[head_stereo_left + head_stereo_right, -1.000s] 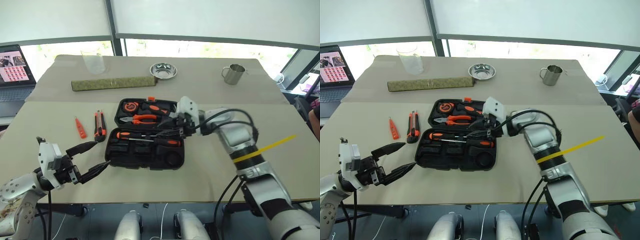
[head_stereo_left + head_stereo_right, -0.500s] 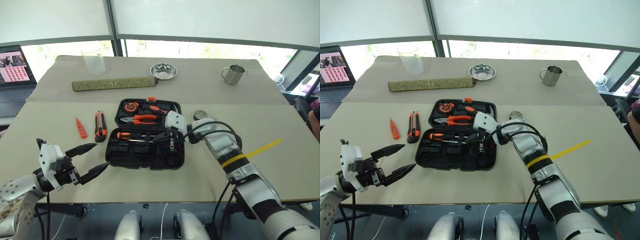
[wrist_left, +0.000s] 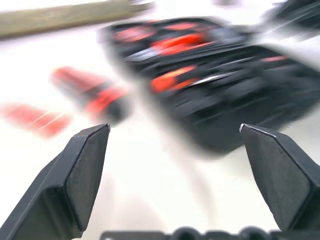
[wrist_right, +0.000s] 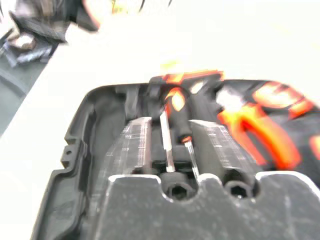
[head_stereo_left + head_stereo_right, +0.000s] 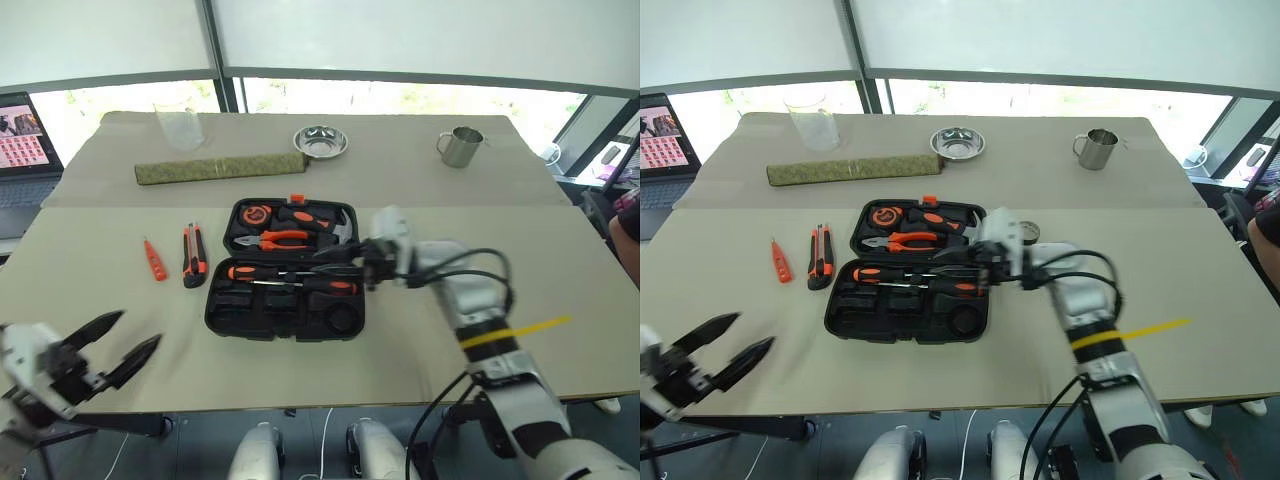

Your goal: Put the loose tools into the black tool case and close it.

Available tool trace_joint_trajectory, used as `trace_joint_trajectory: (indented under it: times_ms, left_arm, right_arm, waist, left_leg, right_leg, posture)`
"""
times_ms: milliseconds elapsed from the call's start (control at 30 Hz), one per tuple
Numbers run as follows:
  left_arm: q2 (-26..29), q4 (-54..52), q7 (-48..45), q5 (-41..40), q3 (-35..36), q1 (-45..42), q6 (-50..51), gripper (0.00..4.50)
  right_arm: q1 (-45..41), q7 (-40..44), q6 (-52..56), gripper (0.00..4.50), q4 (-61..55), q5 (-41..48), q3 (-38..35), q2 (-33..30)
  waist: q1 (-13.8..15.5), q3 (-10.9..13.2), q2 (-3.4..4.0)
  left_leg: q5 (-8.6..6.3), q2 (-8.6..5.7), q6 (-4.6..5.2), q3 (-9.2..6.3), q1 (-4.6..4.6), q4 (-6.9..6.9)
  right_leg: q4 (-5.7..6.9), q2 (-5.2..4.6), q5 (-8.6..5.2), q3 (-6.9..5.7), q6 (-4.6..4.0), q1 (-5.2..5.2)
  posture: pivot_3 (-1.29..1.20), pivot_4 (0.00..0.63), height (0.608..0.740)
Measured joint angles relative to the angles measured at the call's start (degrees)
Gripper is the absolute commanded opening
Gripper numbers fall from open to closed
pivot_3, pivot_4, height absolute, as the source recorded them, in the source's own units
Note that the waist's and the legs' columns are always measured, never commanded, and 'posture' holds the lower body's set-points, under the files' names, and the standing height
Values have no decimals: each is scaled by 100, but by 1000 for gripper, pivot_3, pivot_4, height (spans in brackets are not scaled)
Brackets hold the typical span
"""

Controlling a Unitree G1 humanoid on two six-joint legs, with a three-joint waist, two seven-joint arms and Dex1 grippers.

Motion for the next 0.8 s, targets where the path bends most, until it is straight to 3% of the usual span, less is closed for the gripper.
trace_joint_trajectory:
  times_ms: [167,300,433,567,667,800]
  left_arm:
    - [-117,485,776,117,516,341,579,4500]
    - [-116,324,1156,-300,685,35,1131,4500]
    - [274,-200,1916,-815,495,-848,2220,4500]
    - [801,-54,3414,-1201,-36,-2800,3968,4500]
    - [865,617,3987,-1013,-706,-4097,4586,4500]
    - [796,1813,4355,-291,-1597,-5444,4678,4500]
  right_arm:
    - [1234,142,-704,4461,-234,326,-684,-348]
    - [1689,161,-1003,4461,-313,637,-1079,-476]
    - [1695,25,-883,4461,-693,898,-1145,-489]
    - [1428,-180,-797,4461,-1002,960,-1052,-442]
    - [1232,-227,-713,4461,-1070,1002,-984,-439]
    - [988,-218,-611,4461,-1109,1014,-778,-415]
  waist:
    - [39,-2,-14]
    - [87,-1,-14]
    - [117,-2,-18]
    - [117,-2,-20]
    - [110,-3,-21]
    - [84,0,-28]
  left_leg:
    - [0,-1,-1,14,9,-1]
    - [3,2,-5,23,16,-1]
    - [6,1,-9,16,19,0]
    - [8,-8,-11,-2,21,0]
    - [8,-16,-13,-6,16,0]
    - [7,-17,-23,-9,2,-2]
  right_leg:
    - [2,4,-4,5,-2,2]
    - [6,9,-5,10,-6,3]
    - [16,17,-5,11,-9,6]
    - [22,19,-3,12,-7,11]
    - [23,16,-1,13,-4,10]
    - [15,18,2,11,-4,-2]
  posture:
    - [0,150,740]
    - [0,150,740]
    - [0,150,740]
    - [0,150,740]
    - [0,150,740]
    - [0,150,740]
